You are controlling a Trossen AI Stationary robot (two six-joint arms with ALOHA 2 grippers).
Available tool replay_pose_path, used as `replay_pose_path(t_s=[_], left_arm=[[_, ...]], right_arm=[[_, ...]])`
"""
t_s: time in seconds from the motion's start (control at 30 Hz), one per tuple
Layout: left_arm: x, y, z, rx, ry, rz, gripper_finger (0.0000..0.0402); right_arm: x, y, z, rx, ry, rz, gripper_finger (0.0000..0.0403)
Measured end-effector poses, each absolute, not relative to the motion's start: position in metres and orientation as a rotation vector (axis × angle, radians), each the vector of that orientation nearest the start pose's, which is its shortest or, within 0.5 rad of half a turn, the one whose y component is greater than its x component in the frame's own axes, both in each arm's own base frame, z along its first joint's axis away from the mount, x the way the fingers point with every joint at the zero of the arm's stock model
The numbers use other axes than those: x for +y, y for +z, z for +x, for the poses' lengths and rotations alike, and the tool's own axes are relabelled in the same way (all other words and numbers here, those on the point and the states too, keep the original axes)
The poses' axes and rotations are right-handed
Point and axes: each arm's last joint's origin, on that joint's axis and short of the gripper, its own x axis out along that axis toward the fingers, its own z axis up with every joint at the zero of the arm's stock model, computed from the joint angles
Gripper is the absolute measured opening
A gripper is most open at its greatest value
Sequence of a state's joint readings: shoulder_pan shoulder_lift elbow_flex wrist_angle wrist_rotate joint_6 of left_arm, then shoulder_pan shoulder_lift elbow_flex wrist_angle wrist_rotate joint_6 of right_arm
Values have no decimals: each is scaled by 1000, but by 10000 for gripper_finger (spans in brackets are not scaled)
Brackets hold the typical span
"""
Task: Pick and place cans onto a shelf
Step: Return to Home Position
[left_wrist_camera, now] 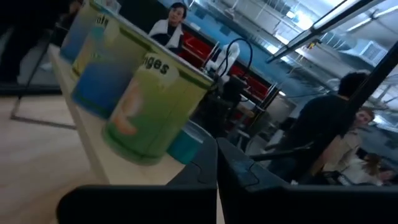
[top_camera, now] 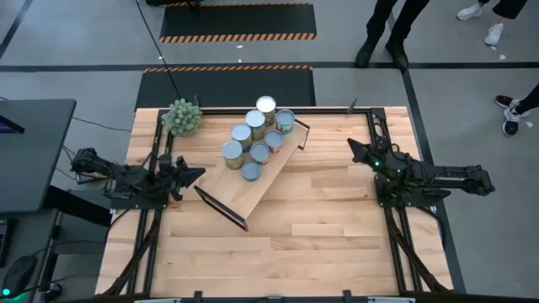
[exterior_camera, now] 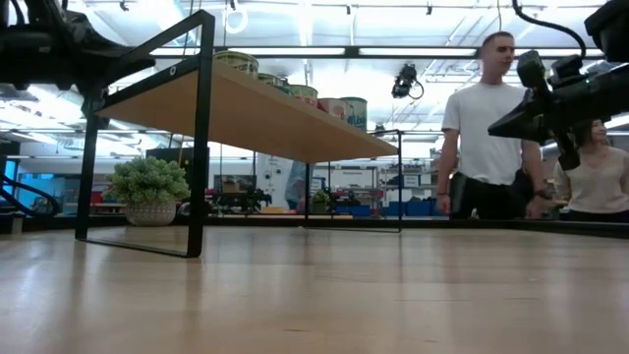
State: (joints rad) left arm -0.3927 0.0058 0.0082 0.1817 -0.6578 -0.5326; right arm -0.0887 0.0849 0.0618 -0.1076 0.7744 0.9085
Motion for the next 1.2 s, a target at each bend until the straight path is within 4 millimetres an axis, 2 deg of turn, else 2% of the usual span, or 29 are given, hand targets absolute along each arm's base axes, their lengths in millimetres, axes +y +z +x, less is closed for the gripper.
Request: replay_pose_path(t_s=[0.27, 1.2], left_arm=[[-17, 182, 90, -227, 241, -592, 21], [-17, 182, 90, -229, 242, -600, 25]], right_arm=[[-27, 169, 90, -238, -804, 795, 43], [-26, 169, 91, -222, -770, 802, 43]])
